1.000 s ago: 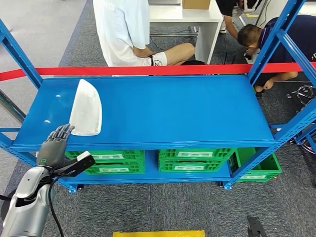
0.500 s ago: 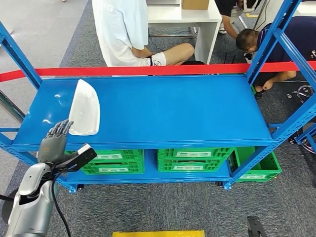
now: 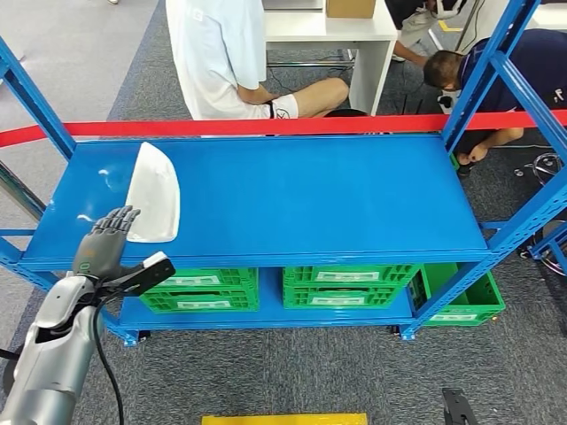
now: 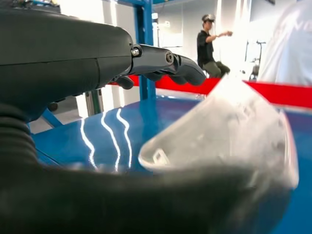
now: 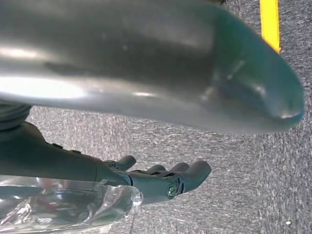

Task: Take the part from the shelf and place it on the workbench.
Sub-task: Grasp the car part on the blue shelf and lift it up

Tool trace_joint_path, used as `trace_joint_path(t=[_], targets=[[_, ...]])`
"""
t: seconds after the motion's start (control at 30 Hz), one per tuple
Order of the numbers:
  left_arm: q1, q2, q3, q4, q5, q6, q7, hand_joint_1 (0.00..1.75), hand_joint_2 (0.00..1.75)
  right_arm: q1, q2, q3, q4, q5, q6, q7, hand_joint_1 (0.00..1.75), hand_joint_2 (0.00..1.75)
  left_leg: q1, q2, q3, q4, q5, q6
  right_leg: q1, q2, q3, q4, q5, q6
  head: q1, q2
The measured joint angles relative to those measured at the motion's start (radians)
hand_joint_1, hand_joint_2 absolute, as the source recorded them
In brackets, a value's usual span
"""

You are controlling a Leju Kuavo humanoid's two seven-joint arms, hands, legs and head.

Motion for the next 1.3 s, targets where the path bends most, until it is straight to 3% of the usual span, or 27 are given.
trace_joint_path(t=[0.57,1.3], targets=[[-0.162,0.012,-0.070,0.266,-0.006,-0.062,0.016,0.00,1.75,-0.004,-0.010,0.000,0.000,0.021,0.004,-0.006,0.00,0.00,0.000,0.000,0.000,0.000,0.001,0.001,0.000,0.000,0.000,0.000,0.001,-0.001,0.000,0.000],[-0.227,0.001,-0.110,0.403,-0.014,-0.067,0.025,0.00,1.75,-0.005,-0.014,0.000,0.000,0.029,0.007,-0.002,0.00,0.00,0.000,0.000,0.000,0.000,0.001,0.001,0.000,0.000,-0.001,0.001,0.001,-0.001,0.000,0.000]])
